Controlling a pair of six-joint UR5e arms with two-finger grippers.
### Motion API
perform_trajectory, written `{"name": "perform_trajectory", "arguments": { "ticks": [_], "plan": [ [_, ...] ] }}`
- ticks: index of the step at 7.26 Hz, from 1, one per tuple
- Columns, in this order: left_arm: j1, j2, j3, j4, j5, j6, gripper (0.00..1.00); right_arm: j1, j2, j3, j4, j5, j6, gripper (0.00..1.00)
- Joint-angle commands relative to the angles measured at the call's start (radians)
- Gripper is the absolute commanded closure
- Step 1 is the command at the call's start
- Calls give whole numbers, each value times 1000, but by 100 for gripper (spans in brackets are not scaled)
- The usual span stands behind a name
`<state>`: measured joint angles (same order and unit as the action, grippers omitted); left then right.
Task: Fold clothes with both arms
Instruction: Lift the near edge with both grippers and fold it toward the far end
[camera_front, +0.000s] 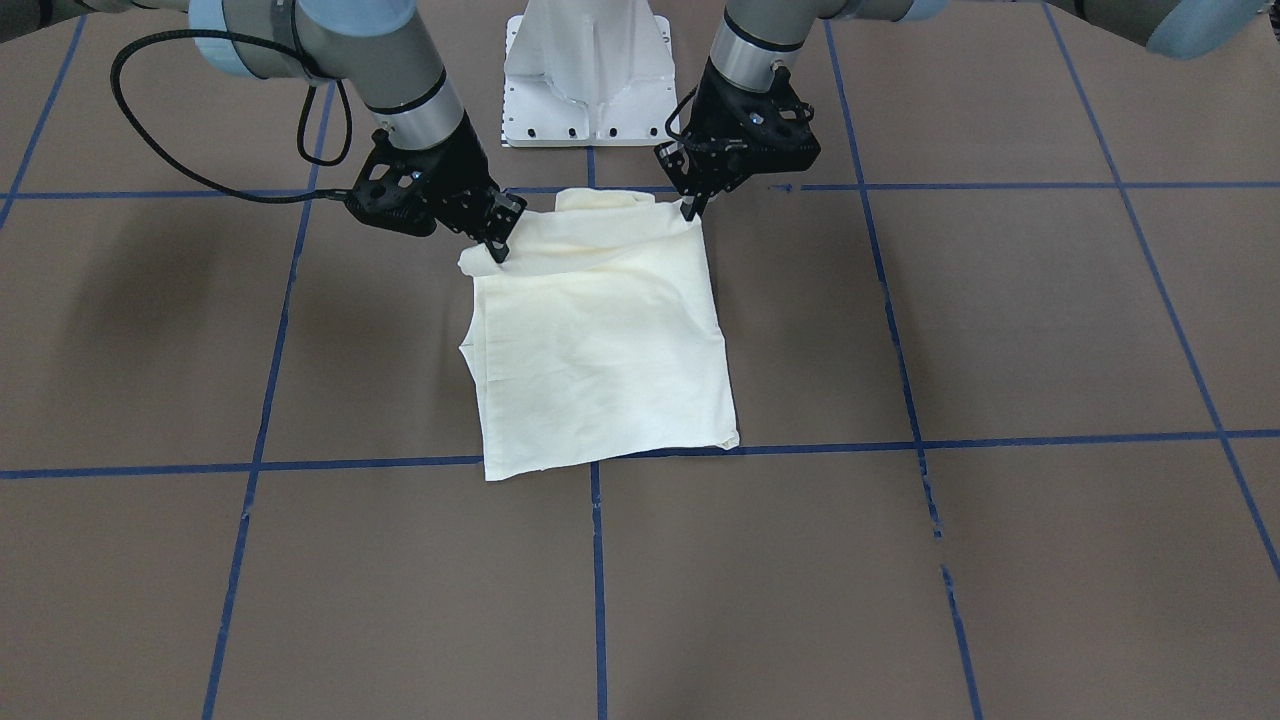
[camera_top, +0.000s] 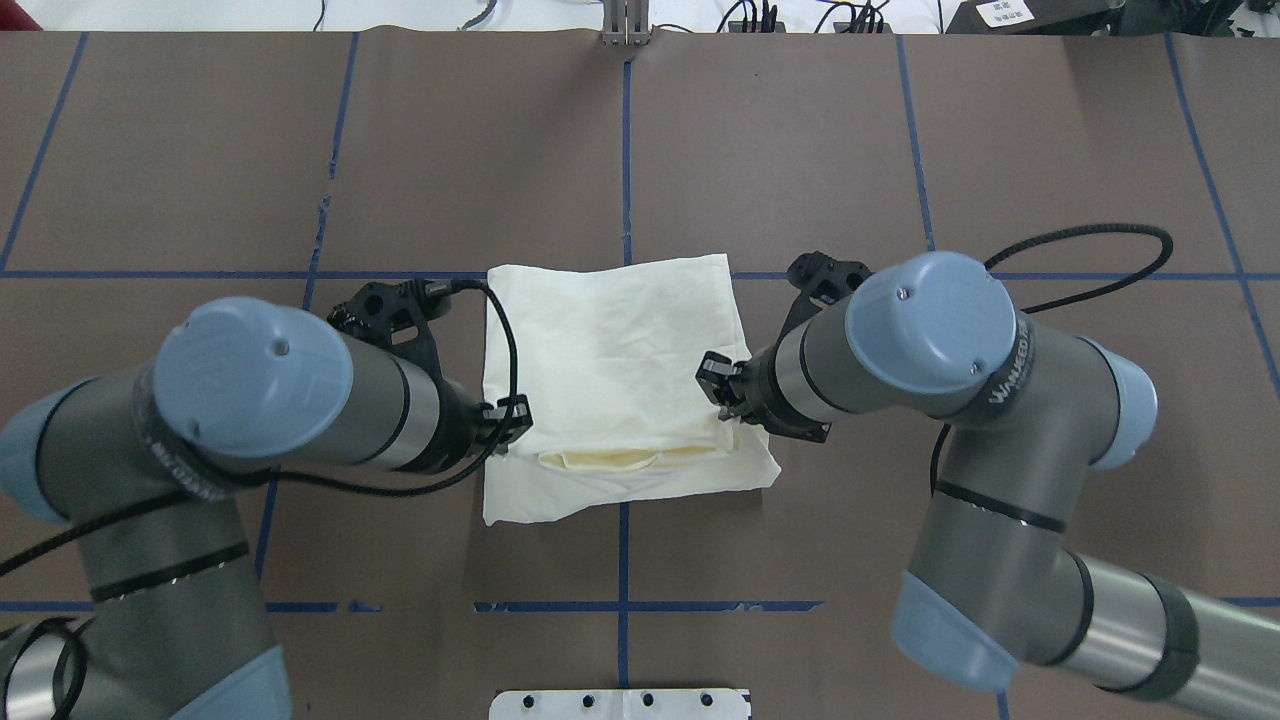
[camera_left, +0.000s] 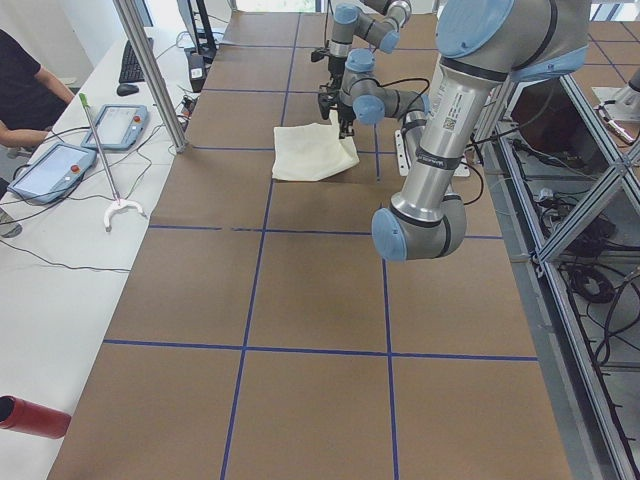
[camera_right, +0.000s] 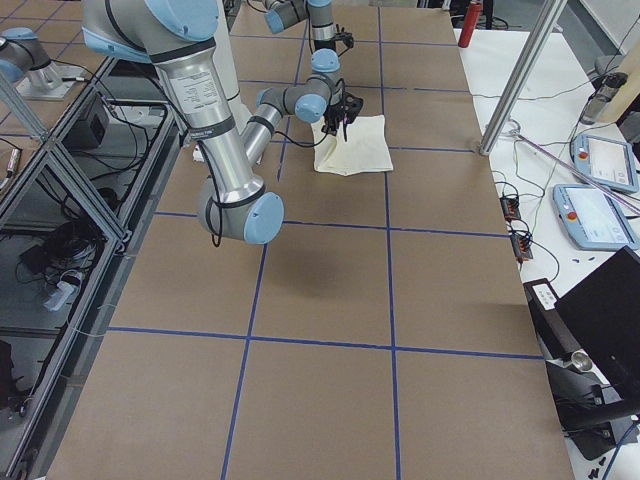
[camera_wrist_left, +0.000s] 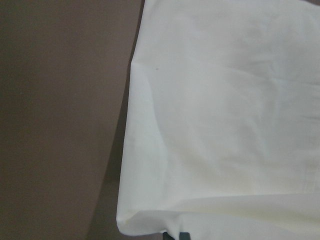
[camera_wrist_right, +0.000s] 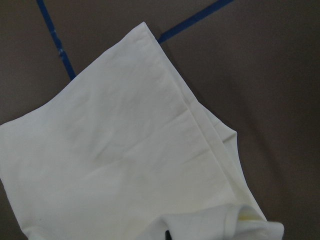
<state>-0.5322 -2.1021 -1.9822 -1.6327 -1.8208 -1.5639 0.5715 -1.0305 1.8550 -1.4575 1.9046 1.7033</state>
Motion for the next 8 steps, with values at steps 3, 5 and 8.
{"name": "perform_trajectory", "arguments": {
  "ticks": [3, 5, 8],
  "plan": [
    [-100, -59, 259, -219, -5, 2, 100, 87, 183, -425, 157, 34, -11, 100],
    [-101, -125, 372, -284, 0, 2, 100, 93, 194, -477, 172, 34, -11, 100],
    [-147, -151, 436, -291, 1, 40, 100, 97, 194, -487, 172, 34, -8, 85]
  ]
}}
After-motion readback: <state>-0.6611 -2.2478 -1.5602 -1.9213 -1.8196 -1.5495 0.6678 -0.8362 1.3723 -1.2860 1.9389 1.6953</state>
